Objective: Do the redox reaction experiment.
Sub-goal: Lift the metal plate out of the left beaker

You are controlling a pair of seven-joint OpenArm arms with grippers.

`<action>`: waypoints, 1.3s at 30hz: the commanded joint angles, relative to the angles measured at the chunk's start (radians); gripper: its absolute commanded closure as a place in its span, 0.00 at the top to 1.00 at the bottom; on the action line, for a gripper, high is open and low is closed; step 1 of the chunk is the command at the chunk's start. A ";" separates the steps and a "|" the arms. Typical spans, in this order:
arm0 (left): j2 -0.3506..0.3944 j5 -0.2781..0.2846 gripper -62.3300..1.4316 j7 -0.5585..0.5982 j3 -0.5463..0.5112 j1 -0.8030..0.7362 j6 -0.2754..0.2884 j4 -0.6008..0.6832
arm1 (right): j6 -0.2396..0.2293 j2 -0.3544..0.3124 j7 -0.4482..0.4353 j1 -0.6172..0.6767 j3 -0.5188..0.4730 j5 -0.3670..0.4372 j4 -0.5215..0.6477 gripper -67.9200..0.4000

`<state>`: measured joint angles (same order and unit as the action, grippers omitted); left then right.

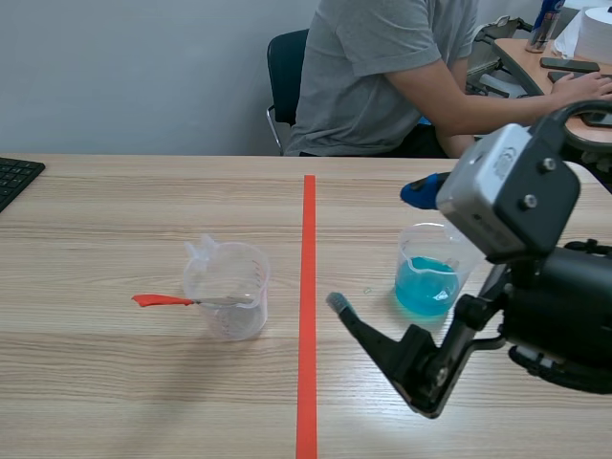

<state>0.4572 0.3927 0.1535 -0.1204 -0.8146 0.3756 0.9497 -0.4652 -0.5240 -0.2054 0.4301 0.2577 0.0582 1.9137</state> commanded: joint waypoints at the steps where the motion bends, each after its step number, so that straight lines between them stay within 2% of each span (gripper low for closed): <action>1: 0.006 0.003 1.00 0.007 -0.009 -0.013 0.005 0.018 | 0.008 -0.010 -0.018 -0.029 0.019 -0.009 0.016 1.00; 9: 0.006 0.003 1.00 0.007 -0.009 -0.014 0.005 0.018 | 0.085 0.006 0.004 -0.125 0.208 -0.098 0.016 1.00; 19: 0.006 0.003 1.00 0.007 -0.009 -0.014 0.005 0.018 | 0.093 0.101 0.077 -0.256 0.449 -0.217 -0.048 1.00; 24: 0.006 0.004 1.00 0.007 -0.009 -0.014 0.005 0.018 | 0.154 0.149 0.091 -0.315 0.547 -0.261 -0.132 1.00; 33: 0.006 0.006 1.00 0.007 -0.009 -0.014 0.005 0.018 | 0.265 0.239 0.096 -0.386 0.623 -0.300 -0.253 1.00; 39: 0.006 0.006 1.00 0.007 -0.009 -0.016 0.005 0.018 | 0.331 0.264 0.101 -0.396 0.628 -0.303 -0.267 1.00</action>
<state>0.4572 0.3931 0.1535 -0.1207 -0.8177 0.3756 0.9516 -0.1349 -0.2615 -0.1024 0.0475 0.8902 -0.2466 1.6268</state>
